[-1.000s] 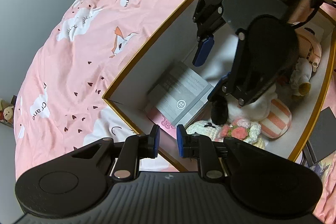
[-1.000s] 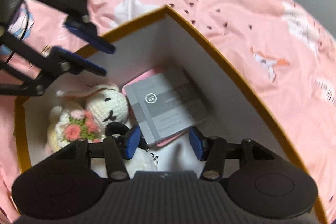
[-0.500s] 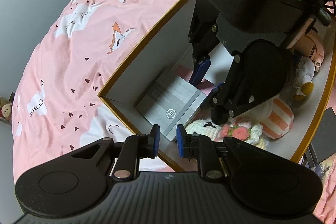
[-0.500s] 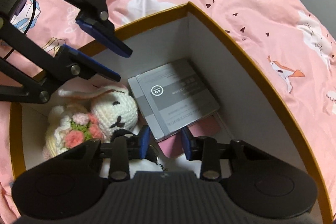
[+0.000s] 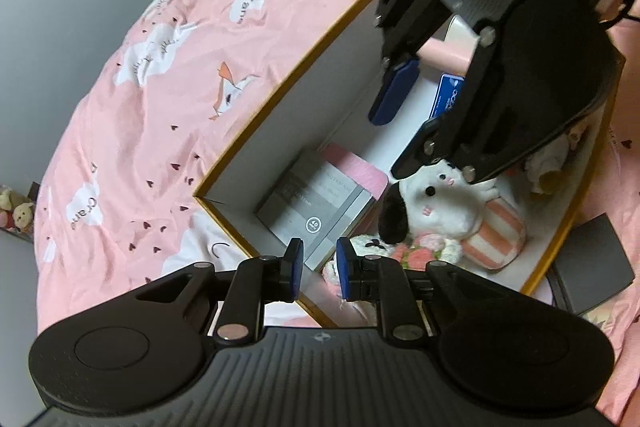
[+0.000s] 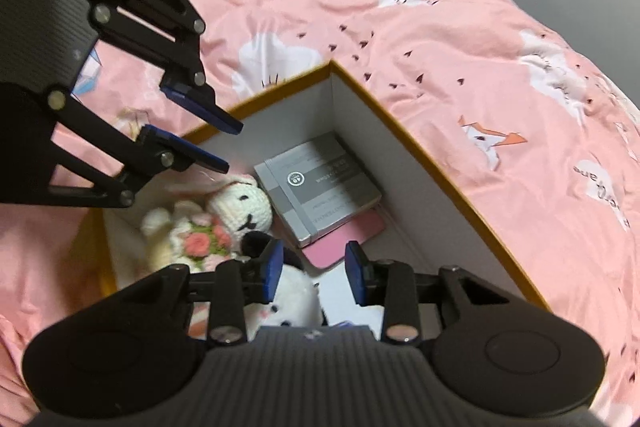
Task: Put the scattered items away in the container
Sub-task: 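Withdraw both tools from the box back over the remaining items, then grasp the dark grey box with the right tool while the left tool grasps the printed card box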
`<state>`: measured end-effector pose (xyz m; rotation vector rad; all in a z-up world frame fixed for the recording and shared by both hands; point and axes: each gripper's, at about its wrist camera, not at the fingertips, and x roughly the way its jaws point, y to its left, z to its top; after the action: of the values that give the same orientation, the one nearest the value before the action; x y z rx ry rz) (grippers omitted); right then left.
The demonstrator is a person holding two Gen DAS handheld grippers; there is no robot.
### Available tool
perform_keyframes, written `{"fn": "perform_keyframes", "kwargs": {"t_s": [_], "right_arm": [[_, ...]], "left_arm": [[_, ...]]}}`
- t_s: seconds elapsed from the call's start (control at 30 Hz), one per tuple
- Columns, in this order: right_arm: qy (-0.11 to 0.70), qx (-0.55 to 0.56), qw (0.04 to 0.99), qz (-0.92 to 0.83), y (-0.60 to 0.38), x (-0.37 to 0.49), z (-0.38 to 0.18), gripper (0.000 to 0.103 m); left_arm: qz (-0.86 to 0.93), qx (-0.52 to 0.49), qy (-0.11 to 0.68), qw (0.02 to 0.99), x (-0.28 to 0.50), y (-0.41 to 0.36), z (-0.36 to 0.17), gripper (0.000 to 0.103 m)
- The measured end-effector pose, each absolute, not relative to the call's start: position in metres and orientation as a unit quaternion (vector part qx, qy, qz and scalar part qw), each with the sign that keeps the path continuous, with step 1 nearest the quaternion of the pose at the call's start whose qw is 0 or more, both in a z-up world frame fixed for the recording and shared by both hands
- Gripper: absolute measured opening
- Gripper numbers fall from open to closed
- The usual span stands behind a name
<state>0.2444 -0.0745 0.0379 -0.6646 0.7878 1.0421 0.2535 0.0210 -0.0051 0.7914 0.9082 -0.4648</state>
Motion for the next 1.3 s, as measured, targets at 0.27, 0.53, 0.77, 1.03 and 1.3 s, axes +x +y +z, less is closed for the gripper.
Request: {"fn": "perform_keyframes", "kwargs": {"t_s": [0.27, 0.53, 0.77, 1.03, 1.3], "right_arm": [[0.331, -0.240, 0.786, 0.464, -0.110, 0.224, 0.072, 0.042], [0.312, -0.161, 0.821, 0.451, -0.149, 0.174, 0.082, 0.046], [0.337, -0.170, 0.820, 0.429, -0.156, 0.131, 0.044, 0.046], [0.371, -0.214, 0.804, 0.413, -0.144, 0.096, -0.003, 0.046], [0.374, -0.300, 0.763, 0.433, -0.121, 0.067, -0.039, 0.047]], "left_arm": [[-0.199, 0.323, 0.405, 0.832, 0.209, 0.018, 0.025, 0.028], [-0.154, 0.286, 0.418, 0.848, 0.154, 0.017, 0.039, 0.034], [-0.096, 0.233, 0.436, 0.864, 0.112, 0.023, 0.028, 0.034], [-0.057, 0.200, 0.448, 0.870, 0.077, 0.013, -0.010, 0.034], [-0.038, 0.226, 0.482, 0.846, 0.061, -0.002, -0.046, 0.034]]}}
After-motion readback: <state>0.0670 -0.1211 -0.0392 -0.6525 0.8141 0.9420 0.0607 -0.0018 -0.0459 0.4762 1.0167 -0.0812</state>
